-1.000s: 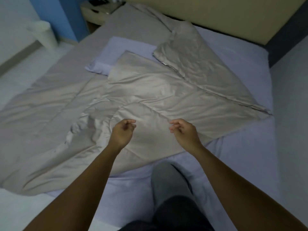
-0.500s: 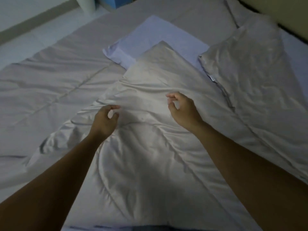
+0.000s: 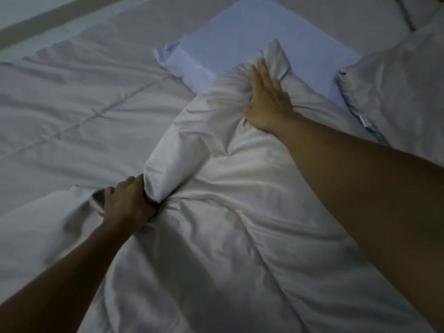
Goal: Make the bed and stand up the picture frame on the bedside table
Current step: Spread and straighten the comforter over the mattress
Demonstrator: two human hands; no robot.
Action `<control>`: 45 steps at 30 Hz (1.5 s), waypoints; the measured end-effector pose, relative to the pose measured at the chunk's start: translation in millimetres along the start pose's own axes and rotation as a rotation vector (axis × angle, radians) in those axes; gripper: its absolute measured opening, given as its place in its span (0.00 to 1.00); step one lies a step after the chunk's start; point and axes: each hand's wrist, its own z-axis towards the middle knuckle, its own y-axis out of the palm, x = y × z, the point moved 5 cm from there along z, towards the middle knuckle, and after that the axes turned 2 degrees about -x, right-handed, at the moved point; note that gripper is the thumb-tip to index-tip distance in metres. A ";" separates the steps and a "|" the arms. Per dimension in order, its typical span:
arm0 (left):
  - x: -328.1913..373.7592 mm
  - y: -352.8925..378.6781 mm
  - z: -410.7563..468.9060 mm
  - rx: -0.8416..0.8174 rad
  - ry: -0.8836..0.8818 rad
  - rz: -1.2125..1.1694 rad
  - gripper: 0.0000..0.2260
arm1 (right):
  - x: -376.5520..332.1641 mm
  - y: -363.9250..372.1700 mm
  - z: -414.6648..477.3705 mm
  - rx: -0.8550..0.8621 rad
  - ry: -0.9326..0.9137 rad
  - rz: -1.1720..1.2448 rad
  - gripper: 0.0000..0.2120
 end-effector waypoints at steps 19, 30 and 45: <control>-10.4 -43.2 -200.6 -0.029 0.545 -0.140 0.36 | -30.9 -35.2 -304.9 0.449 0.006 -0.074 0.20; -70.4 -56.0 -399.9 -0.136 0.685 -0.414 0.30 | -80.7 -14.7 -594.0 0.417 0.208 0.118 0.15; -98.4 9.2 -581.4 -0.656 0.642 -0.251 0.46 | -94.7 52.5 -887.7 -0.049 0.540 0.047 0.28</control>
